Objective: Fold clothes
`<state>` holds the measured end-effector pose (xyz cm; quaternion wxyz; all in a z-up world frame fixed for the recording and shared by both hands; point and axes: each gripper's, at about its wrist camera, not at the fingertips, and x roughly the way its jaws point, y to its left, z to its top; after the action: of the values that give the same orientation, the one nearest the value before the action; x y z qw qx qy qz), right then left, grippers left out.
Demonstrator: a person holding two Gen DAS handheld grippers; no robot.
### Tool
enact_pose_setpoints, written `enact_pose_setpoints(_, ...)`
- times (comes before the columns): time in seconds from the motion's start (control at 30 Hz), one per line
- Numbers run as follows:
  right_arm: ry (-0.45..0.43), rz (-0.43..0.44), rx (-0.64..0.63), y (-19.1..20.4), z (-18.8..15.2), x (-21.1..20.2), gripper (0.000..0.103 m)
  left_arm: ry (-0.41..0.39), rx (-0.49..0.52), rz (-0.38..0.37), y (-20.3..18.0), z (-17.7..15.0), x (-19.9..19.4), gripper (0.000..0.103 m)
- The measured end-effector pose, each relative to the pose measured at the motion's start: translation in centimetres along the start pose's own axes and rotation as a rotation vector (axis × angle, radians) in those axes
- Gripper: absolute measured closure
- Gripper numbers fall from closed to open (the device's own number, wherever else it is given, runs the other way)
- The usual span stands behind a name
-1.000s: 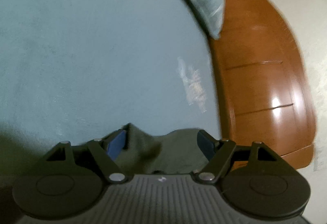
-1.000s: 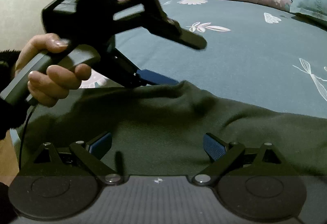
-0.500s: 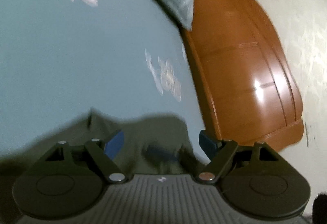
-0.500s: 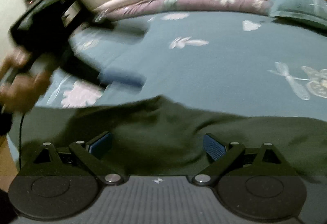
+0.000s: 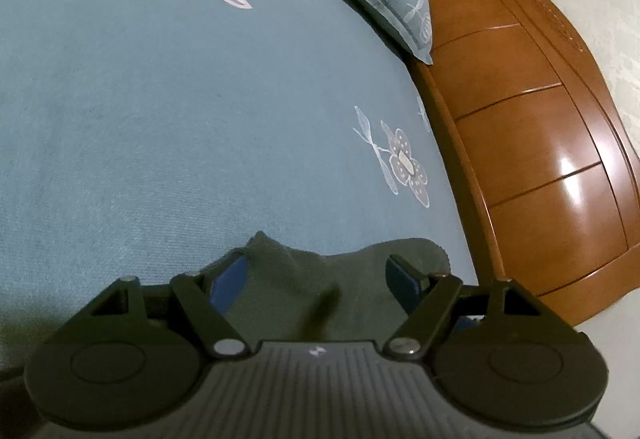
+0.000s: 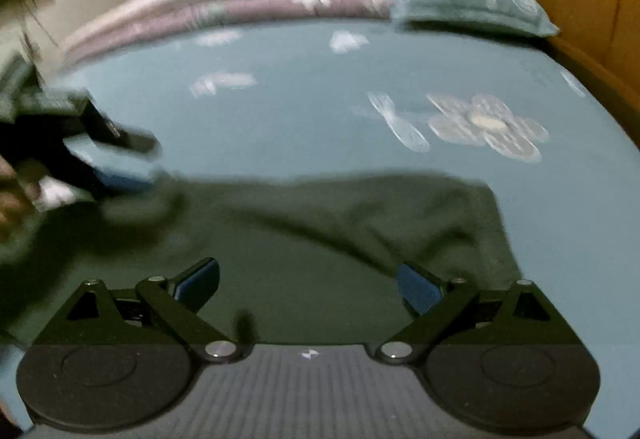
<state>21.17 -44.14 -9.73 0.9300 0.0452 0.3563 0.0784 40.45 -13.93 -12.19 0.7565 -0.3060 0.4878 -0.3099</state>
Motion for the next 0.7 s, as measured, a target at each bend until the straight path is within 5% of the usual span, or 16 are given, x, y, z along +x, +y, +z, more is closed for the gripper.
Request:
enact_pose_setpoints(0.13,-0.004,0.077,-0.004,1.5,1.2,2.5,0.005,0.007,0.021,0.024,-0.8,0.4,0.3,0.027)
enact_pose_setpoints(0.23,0.049,-0.013,-0.033,0.9,0.9,5.0,0.007,0.008,0.067,0.011,-2.2,0.1,-0.5,0.027)
enact_pose_setpoints(0.37,-0.002,-0.044,0.013,-0.3,1.9,3.3,0.007,0.020,0.065,0.027,-2.2,-0.4,-0.3,0.027)
enact_pose_setpoints(0.47,-0.025,0.010,0.030,0.3,2.3,2.6,0.005,0.022,0.042,0.079,-1.3,-0.4,0.2,0.027)
enact_pose_setpoints(0.57,0.047,-0.021,0.012,0.5,1.4,3.3,0.006,0.011,0.014,0.080,-1.5,0.0,0.0,0.027)
enact_pose_setpoints(0.7,0.026,-0.016,0.010,-0.5,0.0,-0.4,0.005,0.038,0.138,0.097,-3.6,-0.7,-1.2,0.027)
